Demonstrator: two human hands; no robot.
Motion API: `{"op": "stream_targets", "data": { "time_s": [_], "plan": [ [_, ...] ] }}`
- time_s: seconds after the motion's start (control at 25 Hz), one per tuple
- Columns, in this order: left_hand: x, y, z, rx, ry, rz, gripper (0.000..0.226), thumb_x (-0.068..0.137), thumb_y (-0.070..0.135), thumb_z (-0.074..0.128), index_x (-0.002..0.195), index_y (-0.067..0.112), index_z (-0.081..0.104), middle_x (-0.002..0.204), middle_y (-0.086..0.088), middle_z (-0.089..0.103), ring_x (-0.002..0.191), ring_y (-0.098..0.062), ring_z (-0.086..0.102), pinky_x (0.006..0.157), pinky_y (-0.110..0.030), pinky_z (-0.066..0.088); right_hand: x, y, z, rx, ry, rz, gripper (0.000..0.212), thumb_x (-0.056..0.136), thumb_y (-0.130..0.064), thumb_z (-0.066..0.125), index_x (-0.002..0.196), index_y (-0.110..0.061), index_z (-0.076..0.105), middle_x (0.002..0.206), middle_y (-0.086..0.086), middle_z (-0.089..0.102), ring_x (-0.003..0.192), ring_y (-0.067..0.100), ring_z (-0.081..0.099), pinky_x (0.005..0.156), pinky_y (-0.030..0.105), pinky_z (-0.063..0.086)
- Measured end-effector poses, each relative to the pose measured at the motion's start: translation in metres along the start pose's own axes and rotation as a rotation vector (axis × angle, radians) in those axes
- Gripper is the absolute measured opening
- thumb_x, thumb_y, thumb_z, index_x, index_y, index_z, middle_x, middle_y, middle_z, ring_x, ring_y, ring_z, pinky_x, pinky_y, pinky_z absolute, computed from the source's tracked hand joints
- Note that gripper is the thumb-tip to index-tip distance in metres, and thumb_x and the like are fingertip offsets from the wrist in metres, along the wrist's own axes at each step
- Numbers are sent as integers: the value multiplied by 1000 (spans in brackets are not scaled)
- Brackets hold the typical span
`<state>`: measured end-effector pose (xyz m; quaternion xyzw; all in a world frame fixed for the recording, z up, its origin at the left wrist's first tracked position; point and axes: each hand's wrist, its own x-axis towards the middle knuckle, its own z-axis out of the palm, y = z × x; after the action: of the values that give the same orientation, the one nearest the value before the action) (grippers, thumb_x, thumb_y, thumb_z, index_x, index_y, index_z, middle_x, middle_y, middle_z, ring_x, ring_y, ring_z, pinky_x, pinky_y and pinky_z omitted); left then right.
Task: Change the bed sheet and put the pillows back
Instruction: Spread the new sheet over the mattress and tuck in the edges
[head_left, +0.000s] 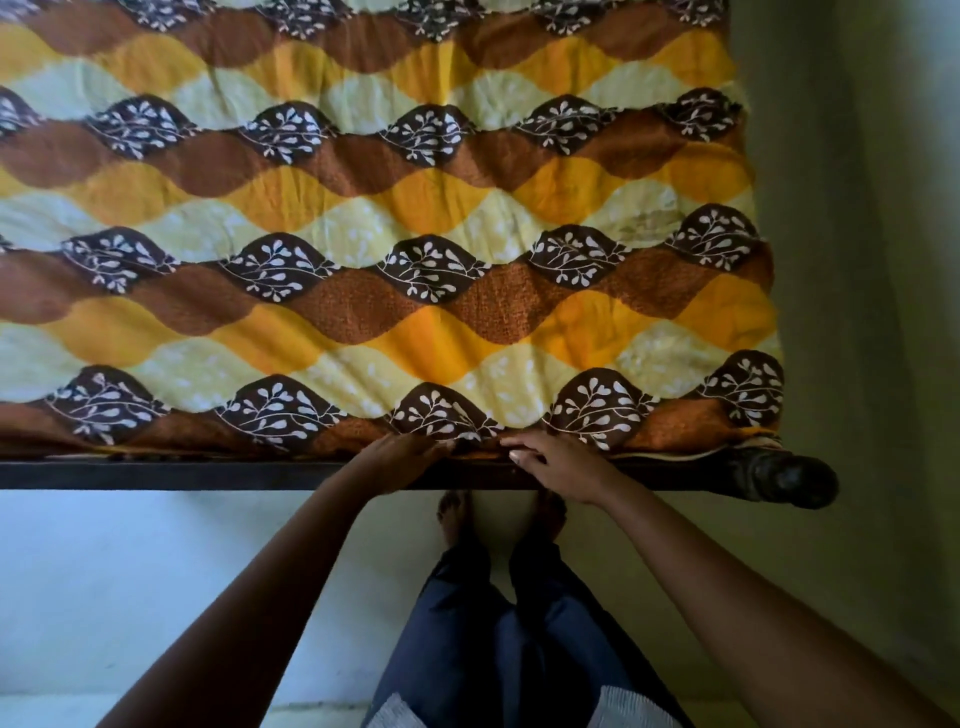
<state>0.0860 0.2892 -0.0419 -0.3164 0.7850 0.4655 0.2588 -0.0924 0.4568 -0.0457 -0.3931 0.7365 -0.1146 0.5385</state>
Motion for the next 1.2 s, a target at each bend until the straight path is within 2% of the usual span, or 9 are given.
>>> {"op": "stream_targets", "data": {
  "time_s": [0.12,0.2,0.32,0.44,0.56,0.64,0.72,0.84,1.2],
  "plan": [
    [-18,20,14,-55,53,-24,24,100,31,36,107,21,57,84,-1,58,73,-10,55,61,-15,43,-38,-14,-1,178,284,-3,30,97,-23,47,125,-23,57,123,-1,62,106,13,59,87,27,49],
    [-35,42,22,-151,144,18,24,99,26,39,113,18,57,80,2,56,68,-9,53,58,-13,37,-65,-16,-10,298,426,66,26,96,-17,49,119,-19,61,114,-1,65,99,15,62,78,27,50],
    [-40,72,37,-176,202,39,34,97,22,46,130,18,51,108,-4,62,94,-16,59,74,-20,42,-101,-6,-28,396,514,127,24,96,-16,49,114,-14,64,113,2,65,100,10,58,73,16,45],
    [-38,126,56,-174,188,231,30,95,15,49,125,19,53,121,-6,58,109,-14,54,92,-28,45,-137,20,-52,487,597,190,25,96,-16,47,116,-13,63,116,5,65,105,16,59,84,25,47],
    [-28,193,73,-278,133,233,35,95,15,49,130,13,48,117,2,53,108,-11,52,86,-17,44,-167,60,-77,553,643,194,25,96,-19,47,115,-16,63,115,6,65,107,20,61,88,34,50],
    [-12,229,87,-358,125,239,38,94,21,52,131,17,46,125,0,52,114,-13,51,93,-23,46,-183,84,-93,587,667,188,24,95,-22,48,113,-21,64,112,6,67,104,23,62,88,41,50],
    [3,275,116,-422,162,248,28,95,22,49,123,23,52,126,-8,55,113,-18,54,100,-37,45,-208,123,-113,581,660,191,25,95,-26,47,115,-22,64,114,1,65,102,18,61,87,35,50],
    [20,353,162,-570,230,211,23,97,16,46,117,18,56,121,-6,57,99,-8,55,89,-26,46,-248,191,-142,538,672,211,28,95,-30,49,117,-20,63,117,0,64,100,14,59,85,28,47],
    [108,508,244,-394,97,28,42,99,31,41,135,12,45,138,-4,45,129,-26,41,106,-38,34,-319,357,-234,682,806,332,30,93,-32,51,114,-14,63,116,8,65,108,23,60,96,42,47]
  ]
}}
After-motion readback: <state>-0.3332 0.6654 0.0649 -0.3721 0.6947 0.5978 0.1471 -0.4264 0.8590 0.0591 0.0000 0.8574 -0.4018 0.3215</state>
